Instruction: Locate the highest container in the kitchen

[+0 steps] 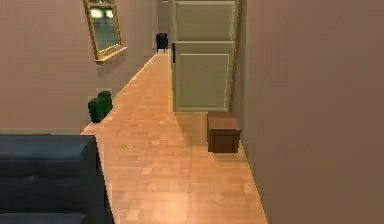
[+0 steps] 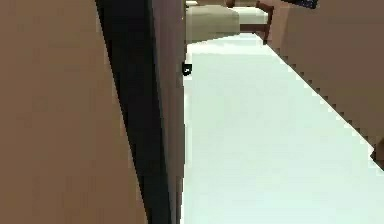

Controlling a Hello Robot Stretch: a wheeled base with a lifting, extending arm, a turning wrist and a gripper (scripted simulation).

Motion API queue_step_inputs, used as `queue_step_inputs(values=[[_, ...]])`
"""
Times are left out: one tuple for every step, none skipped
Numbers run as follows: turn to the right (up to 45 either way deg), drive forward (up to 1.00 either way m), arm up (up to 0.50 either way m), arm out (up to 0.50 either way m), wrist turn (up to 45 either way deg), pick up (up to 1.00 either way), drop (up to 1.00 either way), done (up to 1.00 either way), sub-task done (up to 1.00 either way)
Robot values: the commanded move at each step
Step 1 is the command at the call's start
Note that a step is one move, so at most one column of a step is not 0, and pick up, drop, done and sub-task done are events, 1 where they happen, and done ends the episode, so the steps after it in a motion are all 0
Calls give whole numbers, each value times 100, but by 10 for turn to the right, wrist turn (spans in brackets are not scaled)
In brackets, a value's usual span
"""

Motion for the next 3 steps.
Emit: queue_step_inputs(values=[[0,100,0,0,0,0,0,0,0],[30,0,0,0,0,0,0,0,0],[0,20,0,0,0,0,0,0,0]])
